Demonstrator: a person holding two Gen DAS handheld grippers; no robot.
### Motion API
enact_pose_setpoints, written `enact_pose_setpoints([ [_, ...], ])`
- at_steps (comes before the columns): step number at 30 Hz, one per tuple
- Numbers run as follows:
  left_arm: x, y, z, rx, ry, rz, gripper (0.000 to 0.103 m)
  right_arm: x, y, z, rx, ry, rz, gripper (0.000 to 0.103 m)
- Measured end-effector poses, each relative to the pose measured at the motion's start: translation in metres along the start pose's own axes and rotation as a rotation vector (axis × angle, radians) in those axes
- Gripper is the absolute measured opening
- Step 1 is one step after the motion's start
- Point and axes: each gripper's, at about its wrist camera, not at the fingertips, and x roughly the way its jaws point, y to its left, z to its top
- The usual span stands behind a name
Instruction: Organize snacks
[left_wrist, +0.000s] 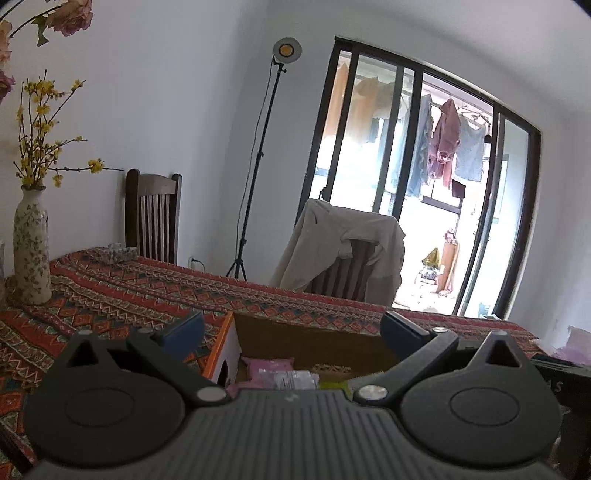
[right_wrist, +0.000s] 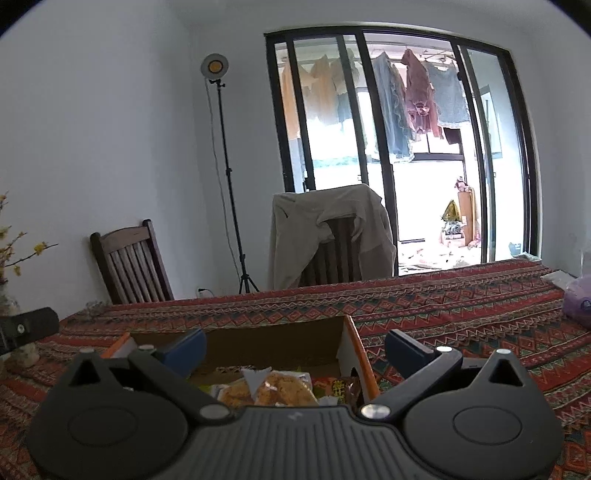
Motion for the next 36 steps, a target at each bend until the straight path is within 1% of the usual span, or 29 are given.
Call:
enact_pose_setpoints([
  [3,-0.011,0.003,-0.002,0.011,0.018,-0.007,0.103,-0.015,0.001,-0.002,-0.020,0.003,0.015,0.103],
  [10,-0.040,0.004,-0.019,0.081,0.056,0.044,0.103,-0.053,0.003,-0.019,-0.059,0.029,0.032,0.103],
  [15,-0.060,0.010,-0.032,0.093,0.111,0.021,0.103,-0.073,0.002,-0.034,-0.073,0.065,0.045,0.103],
  [20,-0.078,0.014,-0.045,0.120,0.133,0.002,0.103,-0.090,0.001,-0.050,-0.071,0.104,0.061,0.103],
  [23,-0.087,0.016,-0.051,0.117,0.146,-0.010,0.103,-0.098,0.000,-0.060,-0.065,0.122,0.060,0.103],
  [36,-0.103,0.029,-0.079,0.110,0.232,-0.011,0.103,-0.116,-0.007,-0.089,-0.047,0.198,0.050,0.103],
])
